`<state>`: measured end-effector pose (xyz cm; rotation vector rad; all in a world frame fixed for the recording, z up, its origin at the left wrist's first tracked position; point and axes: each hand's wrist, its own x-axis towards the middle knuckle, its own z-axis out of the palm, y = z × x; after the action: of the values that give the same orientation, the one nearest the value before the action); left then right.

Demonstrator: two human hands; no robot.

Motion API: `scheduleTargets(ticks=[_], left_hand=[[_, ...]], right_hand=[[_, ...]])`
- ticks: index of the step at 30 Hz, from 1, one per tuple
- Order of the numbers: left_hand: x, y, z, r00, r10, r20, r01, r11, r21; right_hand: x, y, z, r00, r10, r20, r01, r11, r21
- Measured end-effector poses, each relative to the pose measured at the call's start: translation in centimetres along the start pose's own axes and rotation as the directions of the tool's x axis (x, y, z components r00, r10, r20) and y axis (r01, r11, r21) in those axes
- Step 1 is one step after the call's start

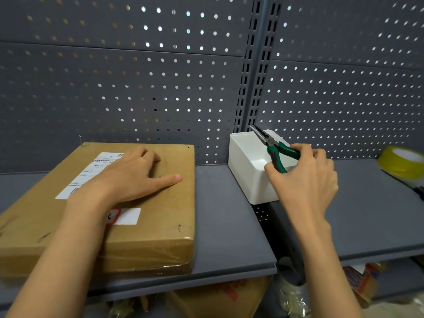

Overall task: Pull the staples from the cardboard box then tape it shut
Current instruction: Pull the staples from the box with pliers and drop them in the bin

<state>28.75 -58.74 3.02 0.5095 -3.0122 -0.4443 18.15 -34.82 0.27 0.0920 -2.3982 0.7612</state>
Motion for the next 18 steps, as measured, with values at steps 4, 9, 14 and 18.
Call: scheduleTargets(ticks=[4,9,14,18], left_hand=[[0.0,-0.1,0.0,1.0,-0.003,0.015,0.003,1.0,-0.001],[-0.4,-0.1,-0.1,0.999,-0.013,0.036,0.014,0.999,-0.035],[-2.2,-0.3,0.2,1.0,-0.02,0.012,0.021,0.998,-0.061],[-4.0,-1.1,0.5,0.999,-0.047,-0.016,0.046,0.995,-0.086]], right_hand=[[-0.5,-1.0,0.4,0.999,-0.037,-0.014,0.037,0.998,0.047],[-1.8,-3.2,1.0,0.99,-0.13,0.048,0.117,0.971,0.209],[-2.5,-4.7,1.6,0.958,-0.163,0.238,0.041,0.894,0.447],[-3.1,-5.2,2.1,0.939,-0.189,0.289,0.019,0.864,0.503]])
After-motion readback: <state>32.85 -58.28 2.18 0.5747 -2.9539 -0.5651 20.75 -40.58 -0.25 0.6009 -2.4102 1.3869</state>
